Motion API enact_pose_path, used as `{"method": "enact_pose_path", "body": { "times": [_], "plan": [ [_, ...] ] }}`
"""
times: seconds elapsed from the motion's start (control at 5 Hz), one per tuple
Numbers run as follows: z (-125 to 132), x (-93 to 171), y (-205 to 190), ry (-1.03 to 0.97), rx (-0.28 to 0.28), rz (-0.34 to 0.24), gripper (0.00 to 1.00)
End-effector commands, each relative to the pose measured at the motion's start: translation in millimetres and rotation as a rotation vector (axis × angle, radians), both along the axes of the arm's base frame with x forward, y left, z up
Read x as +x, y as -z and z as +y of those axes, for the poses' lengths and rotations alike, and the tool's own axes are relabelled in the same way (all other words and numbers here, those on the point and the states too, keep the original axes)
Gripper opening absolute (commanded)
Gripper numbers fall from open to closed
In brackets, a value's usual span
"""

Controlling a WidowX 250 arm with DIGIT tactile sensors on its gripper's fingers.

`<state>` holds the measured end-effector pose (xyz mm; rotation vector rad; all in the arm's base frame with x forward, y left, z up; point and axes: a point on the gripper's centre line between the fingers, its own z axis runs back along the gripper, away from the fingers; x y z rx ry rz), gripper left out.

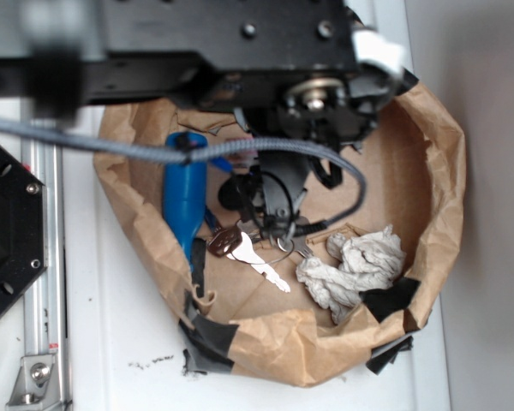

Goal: Grab the wood chip.

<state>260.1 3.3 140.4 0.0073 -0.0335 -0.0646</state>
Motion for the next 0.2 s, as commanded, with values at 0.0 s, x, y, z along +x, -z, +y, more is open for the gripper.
{"method": "enact_pose_path", "body": {
  "times": [0.0],
  "plan": [
    [-16.0, 4.9, -62.4, -0.049, -0.008, -0.063, 0.00]
  ]
}}
